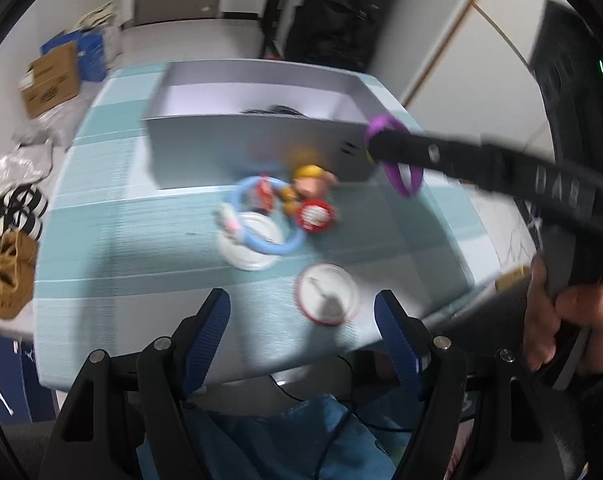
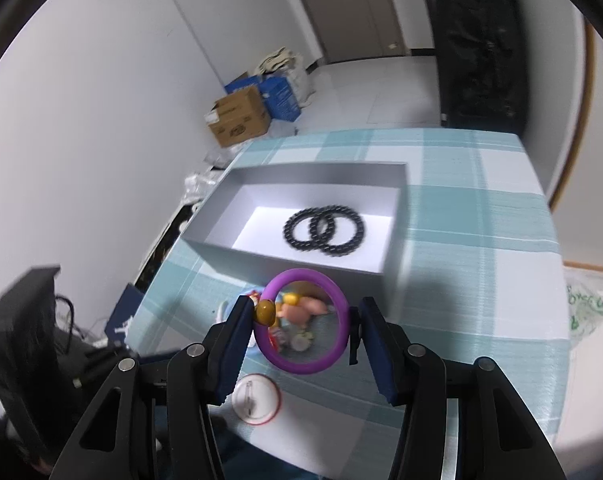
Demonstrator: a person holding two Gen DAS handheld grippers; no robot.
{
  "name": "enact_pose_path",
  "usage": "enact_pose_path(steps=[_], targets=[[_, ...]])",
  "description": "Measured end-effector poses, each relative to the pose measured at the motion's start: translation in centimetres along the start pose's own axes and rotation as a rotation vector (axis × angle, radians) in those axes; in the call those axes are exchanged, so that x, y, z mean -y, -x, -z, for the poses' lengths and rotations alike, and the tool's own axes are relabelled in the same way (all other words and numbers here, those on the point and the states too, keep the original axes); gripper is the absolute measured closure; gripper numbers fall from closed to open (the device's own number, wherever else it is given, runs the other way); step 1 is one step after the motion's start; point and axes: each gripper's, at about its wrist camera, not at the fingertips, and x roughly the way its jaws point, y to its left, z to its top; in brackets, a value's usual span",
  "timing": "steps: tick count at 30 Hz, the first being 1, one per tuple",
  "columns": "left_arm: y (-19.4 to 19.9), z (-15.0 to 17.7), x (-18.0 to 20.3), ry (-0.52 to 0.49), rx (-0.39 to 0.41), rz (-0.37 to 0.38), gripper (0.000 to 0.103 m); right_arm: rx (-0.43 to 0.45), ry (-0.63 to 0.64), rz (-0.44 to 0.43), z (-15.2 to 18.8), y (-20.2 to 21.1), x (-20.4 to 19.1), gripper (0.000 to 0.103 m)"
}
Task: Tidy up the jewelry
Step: 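Grasp the purple bangle with the right tool and lift it, then grasp the white round badge with the left tool while the right tool holds the bangle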
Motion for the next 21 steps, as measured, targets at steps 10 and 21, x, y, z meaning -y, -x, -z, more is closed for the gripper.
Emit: enact_pose_path(steps=[10, 21], targets=[[-2.0, -0.6, 1.7, -0.031, -0.038, -0.043, 0.033, 0.041, -0.034, 0.012, 0.2, 2.4, 1.8, 0.050], [-2.8, -0.6, 3.5, -0.111, -0.042, -0.165, 0.065, 0.082, -0.067, 0.011, 0.2, 4.2, 3.1, 0.050]])
